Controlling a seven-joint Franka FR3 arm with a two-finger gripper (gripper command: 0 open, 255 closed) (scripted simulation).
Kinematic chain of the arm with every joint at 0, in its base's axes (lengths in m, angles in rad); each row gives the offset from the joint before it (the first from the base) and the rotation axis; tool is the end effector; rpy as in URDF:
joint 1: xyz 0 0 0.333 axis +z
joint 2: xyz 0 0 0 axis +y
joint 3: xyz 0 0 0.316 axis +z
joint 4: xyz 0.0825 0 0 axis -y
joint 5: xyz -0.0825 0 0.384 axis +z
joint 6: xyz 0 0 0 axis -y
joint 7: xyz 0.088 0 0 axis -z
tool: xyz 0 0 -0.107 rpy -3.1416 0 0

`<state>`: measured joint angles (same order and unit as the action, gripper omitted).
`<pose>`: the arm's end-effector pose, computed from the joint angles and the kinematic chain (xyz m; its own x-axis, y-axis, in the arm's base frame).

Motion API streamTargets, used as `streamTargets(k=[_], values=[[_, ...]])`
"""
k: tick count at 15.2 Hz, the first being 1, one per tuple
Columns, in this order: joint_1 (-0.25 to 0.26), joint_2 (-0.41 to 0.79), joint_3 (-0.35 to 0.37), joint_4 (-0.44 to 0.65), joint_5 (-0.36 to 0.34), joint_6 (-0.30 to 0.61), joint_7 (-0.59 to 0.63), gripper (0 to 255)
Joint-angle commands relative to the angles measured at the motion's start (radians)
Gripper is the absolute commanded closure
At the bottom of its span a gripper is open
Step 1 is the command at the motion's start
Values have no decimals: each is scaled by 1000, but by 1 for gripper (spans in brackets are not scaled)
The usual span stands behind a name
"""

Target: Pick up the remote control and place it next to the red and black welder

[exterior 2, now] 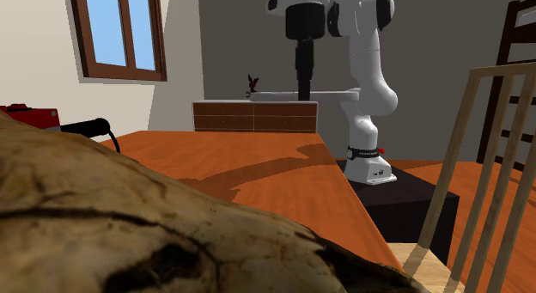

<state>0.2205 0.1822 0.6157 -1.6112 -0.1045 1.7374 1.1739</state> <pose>0.4327 0.4266 0.5312 0.9473 -0.3202 -0.0105 -0.3200 -0.9472 0.0195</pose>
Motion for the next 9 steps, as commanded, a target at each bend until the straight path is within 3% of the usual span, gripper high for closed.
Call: streamTargets(k=[1, 9], values=[[3, 3, 1, 30, -1, -28, 2, 255], [17, 20, 5, 158, -11, -142, 6, 255]])
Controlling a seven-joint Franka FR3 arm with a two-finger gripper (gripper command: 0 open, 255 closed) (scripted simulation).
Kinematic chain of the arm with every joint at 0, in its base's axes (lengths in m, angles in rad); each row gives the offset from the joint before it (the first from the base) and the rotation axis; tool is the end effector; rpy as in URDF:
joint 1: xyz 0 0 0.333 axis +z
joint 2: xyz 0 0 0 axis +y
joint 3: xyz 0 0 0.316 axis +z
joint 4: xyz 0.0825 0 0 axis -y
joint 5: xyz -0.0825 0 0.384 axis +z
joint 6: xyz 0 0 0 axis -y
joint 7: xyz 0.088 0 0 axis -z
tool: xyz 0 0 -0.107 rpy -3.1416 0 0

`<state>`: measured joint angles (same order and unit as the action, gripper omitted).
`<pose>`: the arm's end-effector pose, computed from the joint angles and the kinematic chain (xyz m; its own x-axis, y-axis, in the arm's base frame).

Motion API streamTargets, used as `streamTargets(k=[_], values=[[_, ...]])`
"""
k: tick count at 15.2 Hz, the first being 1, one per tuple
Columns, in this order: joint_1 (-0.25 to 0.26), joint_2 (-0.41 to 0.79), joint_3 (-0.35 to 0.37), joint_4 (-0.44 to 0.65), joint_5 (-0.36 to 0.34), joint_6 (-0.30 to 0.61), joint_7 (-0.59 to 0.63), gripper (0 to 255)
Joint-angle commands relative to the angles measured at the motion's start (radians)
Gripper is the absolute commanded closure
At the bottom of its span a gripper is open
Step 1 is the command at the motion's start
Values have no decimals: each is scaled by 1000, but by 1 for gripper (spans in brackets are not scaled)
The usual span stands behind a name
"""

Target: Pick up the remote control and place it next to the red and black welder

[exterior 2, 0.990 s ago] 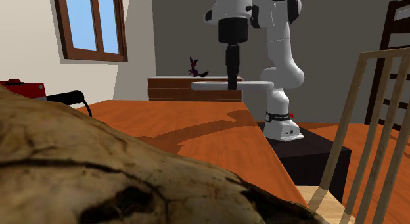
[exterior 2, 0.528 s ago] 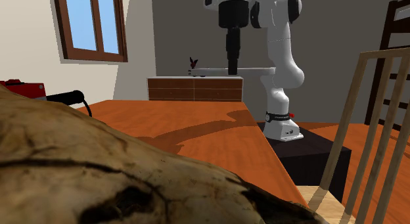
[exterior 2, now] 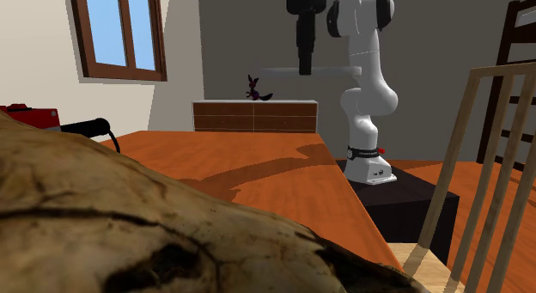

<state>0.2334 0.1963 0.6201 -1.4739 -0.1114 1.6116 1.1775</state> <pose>0.4321 0.4267 0.5785 0.9472 -0.3204 -0.0108 -0.3201 -0.9472 0.0197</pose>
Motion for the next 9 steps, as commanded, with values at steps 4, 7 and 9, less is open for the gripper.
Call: streamTargets(k=[4, 7, 9], values=[[12, 19, 3, 80, -11, -64, 6, 255], [10, 101, -18, 186, -54, -98, -32, 255], [14, 162, -32, 271, -84, -128, -58, 255]])
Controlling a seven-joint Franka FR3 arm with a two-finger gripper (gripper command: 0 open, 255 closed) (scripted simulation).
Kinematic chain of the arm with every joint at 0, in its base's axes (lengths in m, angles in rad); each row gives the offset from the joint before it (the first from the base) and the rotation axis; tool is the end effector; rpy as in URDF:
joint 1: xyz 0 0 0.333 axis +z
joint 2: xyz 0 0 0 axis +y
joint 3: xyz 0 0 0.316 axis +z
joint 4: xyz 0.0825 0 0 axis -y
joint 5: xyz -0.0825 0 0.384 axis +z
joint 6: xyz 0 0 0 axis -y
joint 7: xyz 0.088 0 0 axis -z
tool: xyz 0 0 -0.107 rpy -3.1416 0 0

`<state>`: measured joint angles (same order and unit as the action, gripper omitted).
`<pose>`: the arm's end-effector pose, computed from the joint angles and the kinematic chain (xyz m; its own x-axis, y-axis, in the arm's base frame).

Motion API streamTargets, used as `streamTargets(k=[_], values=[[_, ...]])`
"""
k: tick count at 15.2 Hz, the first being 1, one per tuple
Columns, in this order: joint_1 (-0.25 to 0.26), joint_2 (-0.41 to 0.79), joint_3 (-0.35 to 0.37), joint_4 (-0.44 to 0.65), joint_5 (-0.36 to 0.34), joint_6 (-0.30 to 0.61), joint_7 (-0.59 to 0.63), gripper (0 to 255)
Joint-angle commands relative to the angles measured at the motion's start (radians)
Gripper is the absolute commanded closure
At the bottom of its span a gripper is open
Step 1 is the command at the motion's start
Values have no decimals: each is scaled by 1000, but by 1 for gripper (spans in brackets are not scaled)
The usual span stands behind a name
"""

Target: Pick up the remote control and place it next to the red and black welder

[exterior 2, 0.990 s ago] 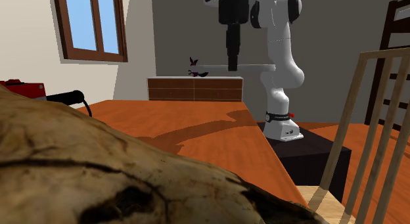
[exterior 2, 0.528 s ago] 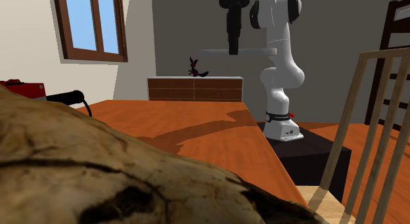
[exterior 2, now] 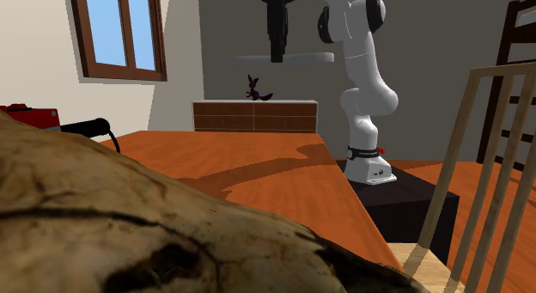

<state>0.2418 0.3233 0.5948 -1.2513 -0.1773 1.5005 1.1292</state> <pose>0.4827 0.4093 0.6015 0.9474 -0.3200 -0.0112 -0.3197 -0.9473 0.0193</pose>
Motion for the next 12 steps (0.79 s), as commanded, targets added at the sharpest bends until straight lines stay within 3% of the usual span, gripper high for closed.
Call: streamTargets(k=[1, 4, 5, 12], values=[[11, 68, -14, 98, -34, -35, -23, 255], [39, 186, -40, 281, -86, -104, -67, 255], [74, 281, -59, 443, -126, -168, -100, 255], [6, 203, -50, 209, -88, -16, -90, 255]])
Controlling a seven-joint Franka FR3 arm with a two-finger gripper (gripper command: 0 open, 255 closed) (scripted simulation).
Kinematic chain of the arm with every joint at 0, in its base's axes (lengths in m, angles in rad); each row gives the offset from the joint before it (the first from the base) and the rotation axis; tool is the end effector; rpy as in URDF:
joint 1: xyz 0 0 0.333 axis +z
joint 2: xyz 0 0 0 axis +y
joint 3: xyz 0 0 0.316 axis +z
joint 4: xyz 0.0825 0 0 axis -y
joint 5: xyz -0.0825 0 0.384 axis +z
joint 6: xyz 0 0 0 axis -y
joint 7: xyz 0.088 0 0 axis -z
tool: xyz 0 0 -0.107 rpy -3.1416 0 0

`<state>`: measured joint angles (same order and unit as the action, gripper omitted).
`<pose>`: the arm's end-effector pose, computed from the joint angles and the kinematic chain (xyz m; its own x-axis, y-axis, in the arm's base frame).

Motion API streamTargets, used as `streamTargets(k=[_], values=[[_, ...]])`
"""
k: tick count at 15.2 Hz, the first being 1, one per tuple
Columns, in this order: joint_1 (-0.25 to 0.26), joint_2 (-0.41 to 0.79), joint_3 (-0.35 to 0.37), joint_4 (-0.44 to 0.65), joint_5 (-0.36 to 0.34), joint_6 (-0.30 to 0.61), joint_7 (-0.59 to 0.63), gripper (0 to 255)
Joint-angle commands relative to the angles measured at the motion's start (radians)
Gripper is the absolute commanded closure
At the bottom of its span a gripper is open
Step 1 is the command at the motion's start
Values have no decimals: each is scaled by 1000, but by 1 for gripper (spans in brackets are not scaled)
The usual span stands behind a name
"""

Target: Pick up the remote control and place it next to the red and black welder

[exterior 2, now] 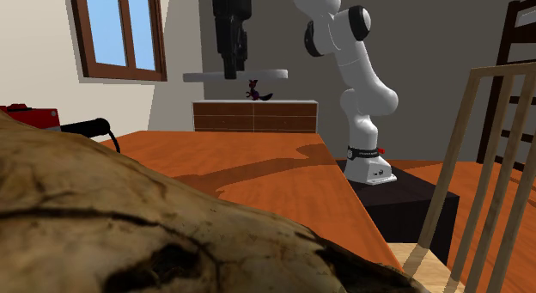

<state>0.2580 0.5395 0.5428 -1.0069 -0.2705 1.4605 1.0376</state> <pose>0.5683 0.3825 0.5713 0.9472 -0.3204 -0.0111 -0.3201 -0.9471 0.0206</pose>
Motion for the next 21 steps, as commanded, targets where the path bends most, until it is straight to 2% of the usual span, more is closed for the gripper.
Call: streamTargets(k=[1, 10, 21], values=[[-17, -19, 3, -61, 8, 42, 2, 255], [-58, -55, 6, -242, 23, 185, 9, 255], [-81, -57, 1, -397, 20, 334, 19, 255]])
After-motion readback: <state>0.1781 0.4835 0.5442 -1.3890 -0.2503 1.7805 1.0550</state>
